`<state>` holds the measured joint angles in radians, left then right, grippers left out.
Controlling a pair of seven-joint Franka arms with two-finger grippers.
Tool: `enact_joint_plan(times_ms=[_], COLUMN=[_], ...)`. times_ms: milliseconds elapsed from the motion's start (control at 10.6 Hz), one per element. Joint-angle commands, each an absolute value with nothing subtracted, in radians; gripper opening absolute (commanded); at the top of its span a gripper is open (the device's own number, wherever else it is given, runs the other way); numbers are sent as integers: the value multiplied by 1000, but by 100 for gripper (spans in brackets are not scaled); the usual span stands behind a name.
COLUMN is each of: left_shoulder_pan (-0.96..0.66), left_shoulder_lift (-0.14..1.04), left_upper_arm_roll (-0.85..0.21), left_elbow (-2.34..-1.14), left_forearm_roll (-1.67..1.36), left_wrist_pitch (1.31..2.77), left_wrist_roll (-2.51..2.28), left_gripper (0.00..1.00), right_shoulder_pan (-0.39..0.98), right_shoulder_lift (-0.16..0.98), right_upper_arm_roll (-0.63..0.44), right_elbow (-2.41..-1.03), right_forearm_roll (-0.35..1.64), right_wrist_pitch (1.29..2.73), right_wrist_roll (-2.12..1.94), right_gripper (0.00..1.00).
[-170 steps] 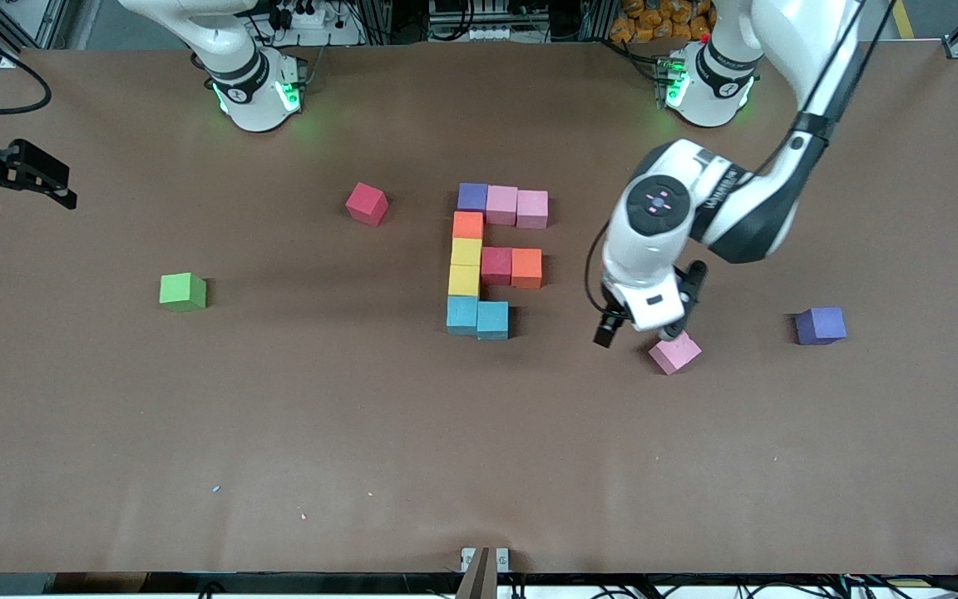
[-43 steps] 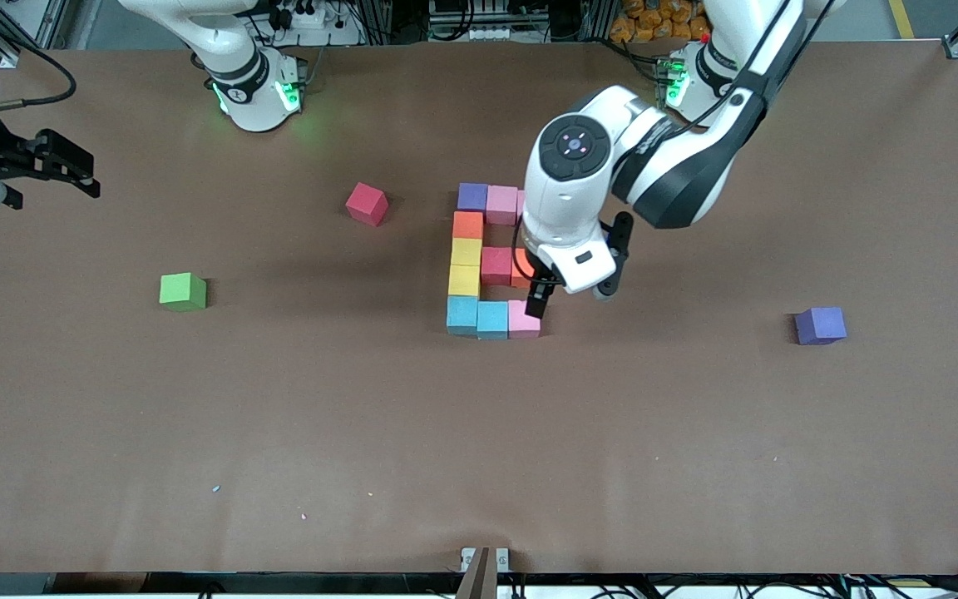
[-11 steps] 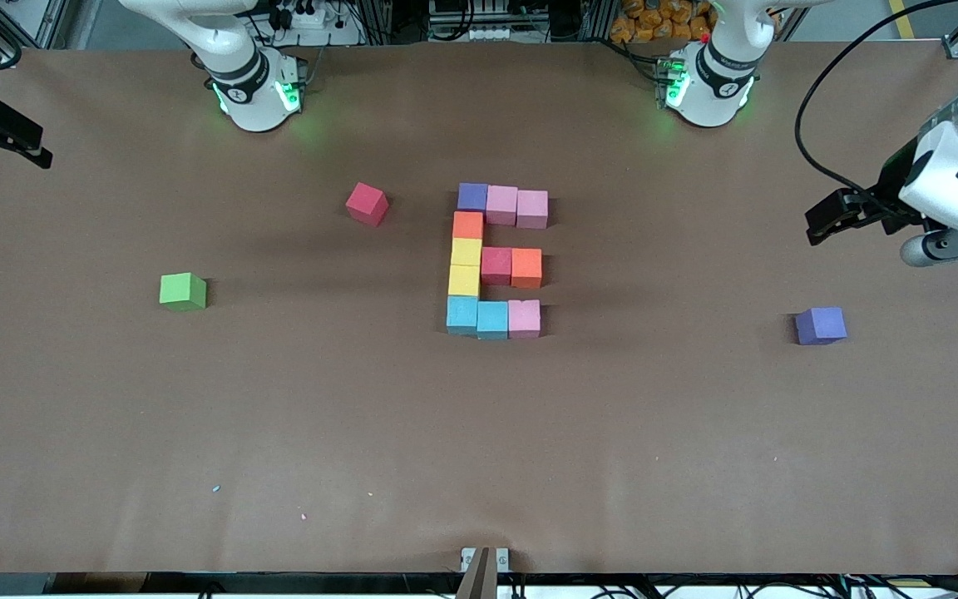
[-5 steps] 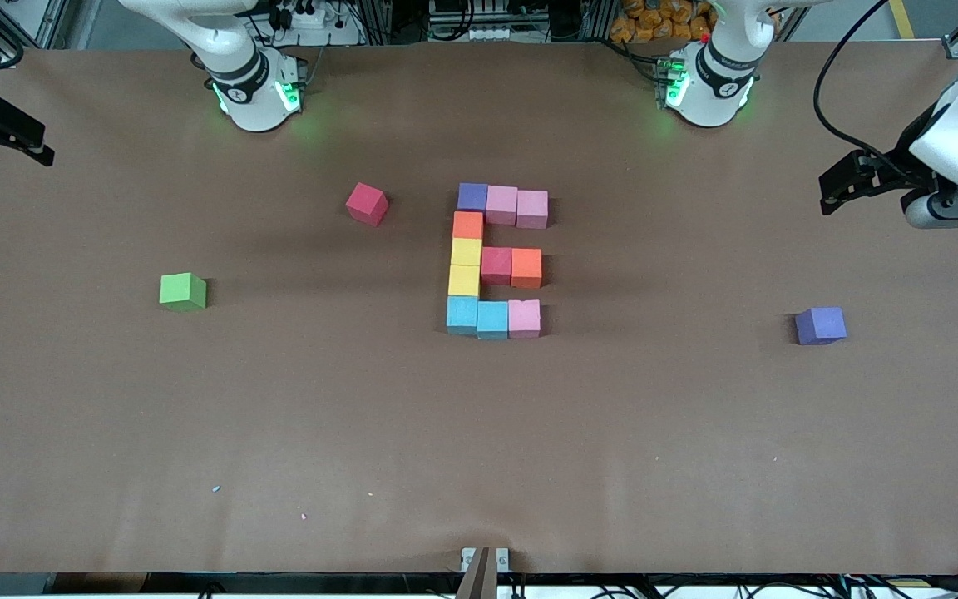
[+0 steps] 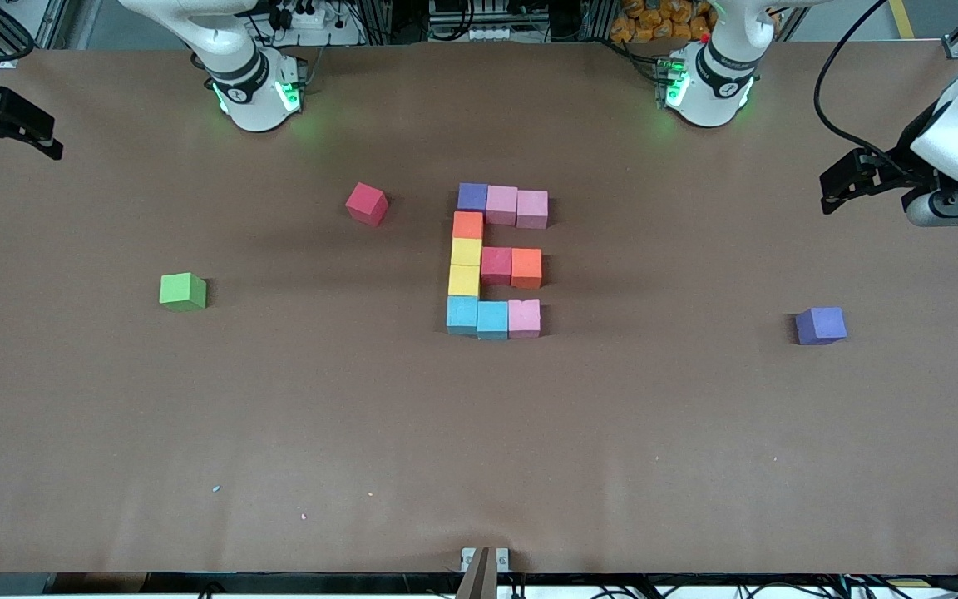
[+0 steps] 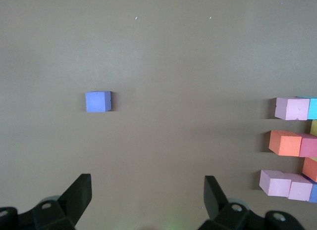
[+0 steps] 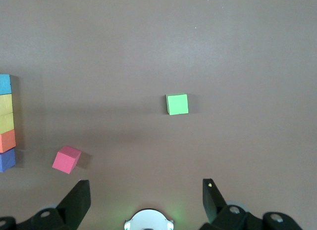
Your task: Arrange 11 blocks into digit 3
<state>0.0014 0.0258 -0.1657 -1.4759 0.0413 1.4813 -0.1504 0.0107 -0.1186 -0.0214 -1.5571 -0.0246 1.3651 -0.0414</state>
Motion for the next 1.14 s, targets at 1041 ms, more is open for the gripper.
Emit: enact_joint_plan(times_ms=[1041], left_shoulder_pan=[8], left_shoulder_lift=[9], left_upper_arm_roll=[-176], left_elbow=[-1482], left_forearm_roll=[14], left_wrist_pitch=[1474], left_wrist_roll=[-135], left_gripper=[100], right_shoulder_pan=[25], right_shoulder_lift=[-143], right_upper_arm_roll=[-17], right_elbow=[-1577], right_forearm_roll=[-38], right_wrist_pitch=[1365], right_wrist_roll=[-26], right_gripper=[100])
